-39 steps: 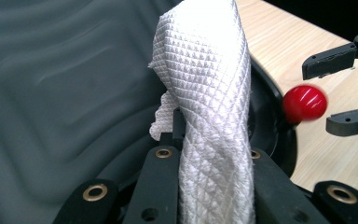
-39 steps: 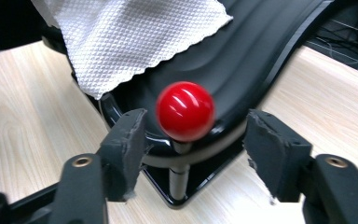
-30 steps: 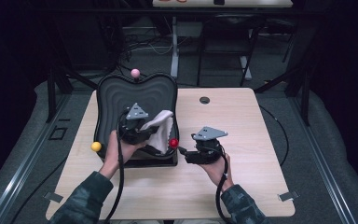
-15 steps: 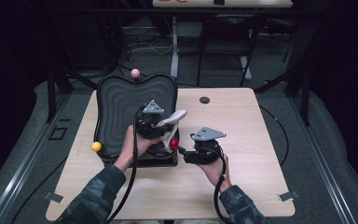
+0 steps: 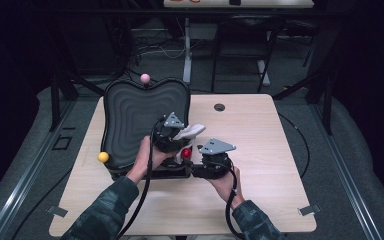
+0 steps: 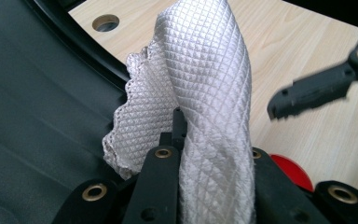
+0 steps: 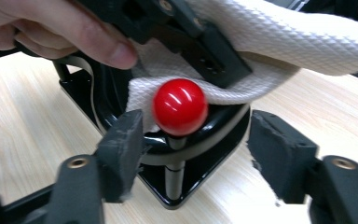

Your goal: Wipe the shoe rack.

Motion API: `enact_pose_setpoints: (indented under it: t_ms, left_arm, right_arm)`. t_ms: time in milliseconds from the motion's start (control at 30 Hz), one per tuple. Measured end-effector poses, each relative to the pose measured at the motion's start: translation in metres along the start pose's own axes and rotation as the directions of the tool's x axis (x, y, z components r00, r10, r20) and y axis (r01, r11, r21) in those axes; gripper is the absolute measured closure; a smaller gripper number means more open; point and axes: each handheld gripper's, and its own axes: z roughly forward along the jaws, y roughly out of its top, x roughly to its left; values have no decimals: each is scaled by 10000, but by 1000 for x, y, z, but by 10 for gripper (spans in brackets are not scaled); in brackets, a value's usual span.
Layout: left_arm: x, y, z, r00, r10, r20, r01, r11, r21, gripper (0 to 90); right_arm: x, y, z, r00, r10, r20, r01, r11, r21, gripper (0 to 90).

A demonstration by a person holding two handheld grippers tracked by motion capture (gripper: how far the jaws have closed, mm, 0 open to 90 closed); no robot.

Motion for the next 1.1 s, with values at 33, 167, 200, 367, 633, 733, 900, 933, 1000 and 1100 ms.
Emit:
enact_pose_setpoints:
  t_ms: [33,167,200,367,633,733,900,933,1000,1100]
  left_arm:
    - [1,0,0,10000,1,-28,-1,10000,-28,840]
    - [1,0,0,9999,-1,-108,0,10000,-95,841]
    - [1,0,0,9999,-1,-108,0,10000,-95,841]
    - [6,2,0,9997,-28,-229,23,9998,-202,840]
    - [12,10,0,9984,-93,-554,79,9996,-270,841]
    - [15,14,1,9974,-103,-714,81,9995,-319,841]
    - [21,22,1,9947,-173,-1012,134,9991,-394,841]
    - [22,23,1,9944,-199,-1033,157,9990,-413,841]
    - [25,26,1,9931,-242,-1151,193,9989,-437,841]
    - [28,31,2,9906,-225,-1350,164,9988,-467,841]
  right_arm:
    - [2,0,1,10000,-4,-7,4,10000,6,389]
    - [6,2,5,9999,-118,49,117,9999,93,457]
    - [6,2,5,9999,-118,49,117,9999,93,457]
    - [9,1,9,9998,-200,5,200,9997,146,546]
    - [5,1,9,9998,-177,-105,178,9998,74,588]
    - [5,1,9,9997,-202,-140,203,9998,58,590]
    - [6,1,9,9997,-257,-63,257,9996,106,593]
    - [6,1,9,9996,-271,-29,272,9996,117,593]
    - [6,1,9,9996,-285,-35,285,9995,109,594]
    - [6,1,10,9996,-293,-11,293,9994,162,595]
